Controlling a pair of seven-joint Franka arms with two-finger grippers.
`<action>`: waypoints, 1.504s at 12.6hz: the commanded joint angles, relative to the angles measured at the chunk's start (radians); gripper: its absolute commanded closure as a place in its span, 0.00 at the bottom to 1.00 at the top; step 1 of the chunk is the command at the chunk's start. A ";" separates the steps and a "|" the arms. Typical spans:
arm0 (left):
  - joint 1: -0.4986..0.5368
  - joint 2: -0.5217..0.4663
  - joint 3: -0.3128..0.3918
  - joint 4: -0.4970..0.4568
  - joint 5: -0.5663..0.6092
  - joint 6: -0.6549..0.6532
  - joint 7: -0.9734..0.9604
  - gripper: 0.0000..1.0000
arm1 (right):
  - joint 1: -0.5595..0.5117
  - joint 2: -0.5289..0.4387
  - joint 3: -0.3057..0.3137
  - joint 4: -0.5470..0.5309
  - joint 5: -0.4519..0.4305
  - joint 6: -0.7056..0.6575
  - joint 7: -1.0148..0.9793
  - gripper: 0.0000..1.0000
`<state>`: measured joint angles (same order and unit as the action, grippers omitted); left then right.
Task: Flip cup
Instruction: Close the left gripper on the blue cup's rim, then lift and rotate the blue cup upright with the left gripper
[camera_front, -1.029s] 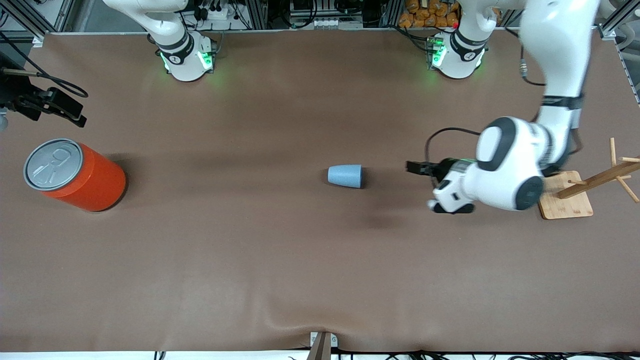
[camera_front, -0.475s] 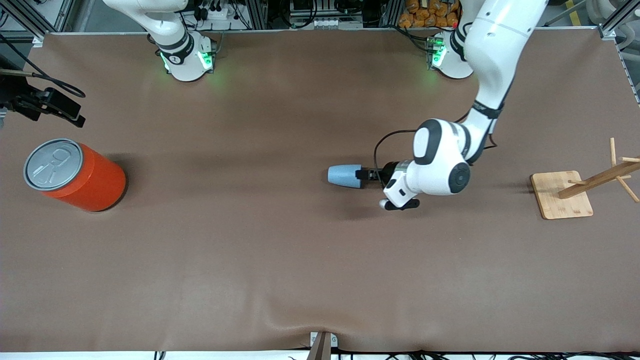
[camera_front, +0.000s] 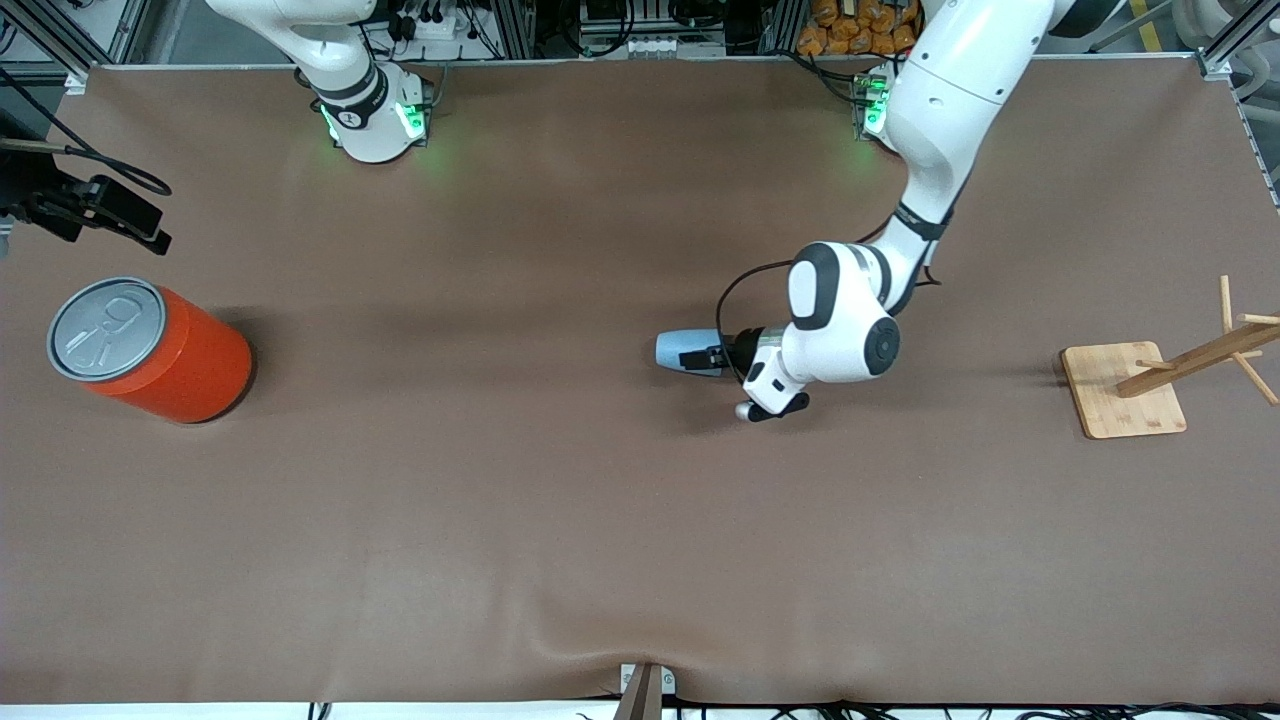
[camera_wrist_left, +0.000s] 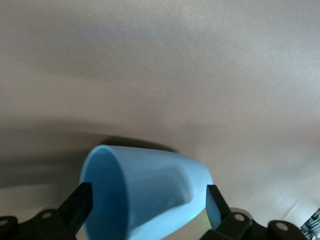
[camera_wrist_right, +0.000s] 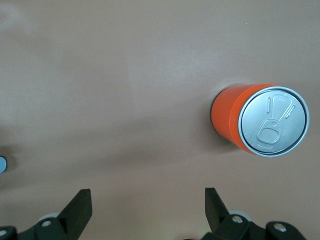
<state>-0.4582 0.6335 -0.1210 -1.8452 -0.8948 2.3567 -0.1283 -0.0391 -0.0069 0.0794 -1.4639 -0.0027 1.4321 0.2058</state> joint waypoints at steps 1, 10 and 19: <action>-0.026 -0.008 0.009 -0.023 -0.029 0.032 0.012 0.90 | -0.015 -0.028 0.005 -0.030 0.018 0.002 -0.014 0.00; -0.013 -0.084 0.078 -0.035 0.156 0.024 -0.014 1.00 | -0.018 -0.028 0.003 -0.032 0.030 -0.002 -0.170 0.00; 0.000 -0.164 0.372 0.029 0.538 0.023 -0.119 1.00 | -0.016 -0.030 0.002 -0.035 0.030 -0.002 -0.221 0.00</action>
<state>-0.4509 0.4887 0.1920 -1.8174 -0.4442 2.3793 -0.2225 -0.0393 -0.0069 0.0756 -1.4670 0.0102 1.4268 0.0017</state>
